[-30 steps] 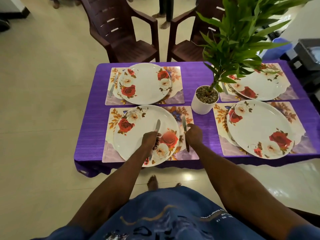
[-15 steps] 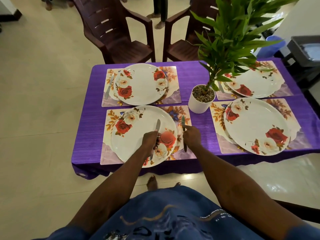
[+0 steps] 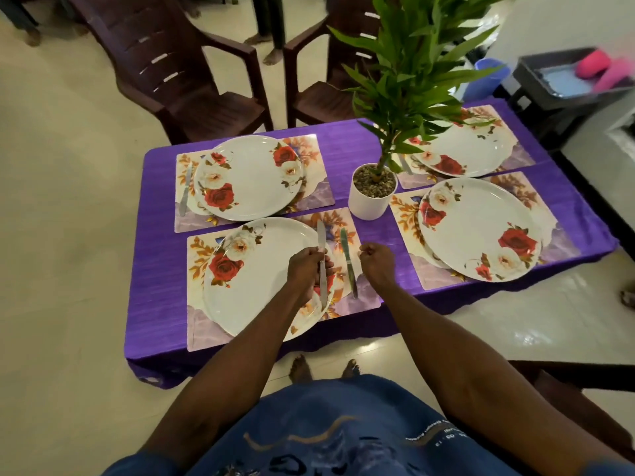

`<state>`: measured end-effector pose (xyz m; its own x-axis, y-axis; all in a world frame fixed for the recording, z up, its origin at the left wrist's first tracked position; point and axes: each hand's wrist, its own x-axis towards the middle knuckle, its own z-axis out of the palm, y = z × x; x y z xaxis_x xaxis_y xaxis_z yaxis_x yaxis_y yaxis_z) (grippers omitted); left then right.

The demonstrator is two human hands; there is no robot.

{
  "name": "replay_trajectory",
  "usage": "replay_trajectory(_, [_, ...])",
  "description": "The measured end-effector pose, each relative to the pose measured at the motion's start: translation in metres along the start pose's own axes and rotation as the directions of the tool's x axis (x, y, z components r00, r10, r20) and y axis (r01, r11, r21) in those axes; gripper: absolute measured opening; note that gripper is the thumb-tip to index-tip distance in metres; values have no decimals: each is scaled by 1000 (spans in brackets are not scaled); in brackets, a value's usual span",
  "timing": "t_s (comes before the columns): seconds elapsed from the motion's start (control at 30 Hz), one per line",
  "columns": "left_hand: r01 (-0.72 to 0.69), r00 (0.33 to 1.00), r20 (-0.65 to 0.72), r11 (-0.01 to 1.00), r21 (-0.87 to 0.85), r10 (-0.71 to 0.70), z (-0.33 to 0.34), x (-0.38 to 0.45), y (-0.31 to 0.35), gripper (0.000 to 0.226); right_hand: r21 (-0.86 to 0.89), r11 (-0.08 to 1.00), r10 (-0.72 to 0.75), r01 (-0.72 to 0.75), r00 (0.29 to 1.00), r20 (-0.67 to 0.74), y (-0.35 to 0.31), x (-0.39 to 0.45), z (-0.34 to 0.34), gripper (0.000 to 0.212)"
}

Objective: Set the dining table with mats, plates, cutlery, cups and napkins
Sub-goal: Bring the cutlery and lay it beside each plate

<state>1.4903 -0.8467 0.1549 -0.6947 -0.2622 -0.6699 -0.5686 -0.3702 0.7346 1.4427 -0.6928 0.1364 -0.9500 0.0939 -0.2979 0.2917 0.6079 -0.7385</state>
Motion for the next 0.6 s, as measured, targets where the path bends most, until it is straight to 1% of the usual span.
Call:
replay_trajectory(0.07, [-37,999,36,999,15,37,21,2,1,10,82,996,48,-45,998,-40,7,0,-10,15])
replay_trajectory(0.17, [-106,991,97,990,90,97,54,1,0,6,142,986,95,-86,994,-55,20,-1,-31,18])
replay_trajectory(0.27, [-158,977,163,977,144,134,86,-4,-2,19,258,952,177,-161,983,-40,37,6,-58,17])
replay_trajectory(0.33, [-197,969,185,961,192,162,108,-5,-4,17,344,920,202,-186,979,-10,46,12,-77,16])
replay_trajectory(0.4, [-206,968,188,956,209,167,135,-5,-8,13,419,885,213,-200,977,17,56,19,-99,16])
replay_trajectory(0.5, [-218,967,178,955,201,184,192,-9,-17,13,484,848,208,-213,976,65,72,27,-140,14])
replay_trajectory(0.6, [-237,968,133,952,195,213,264,-18,-31,9,589,768,228,-251,967,115,98,36,-194,25])
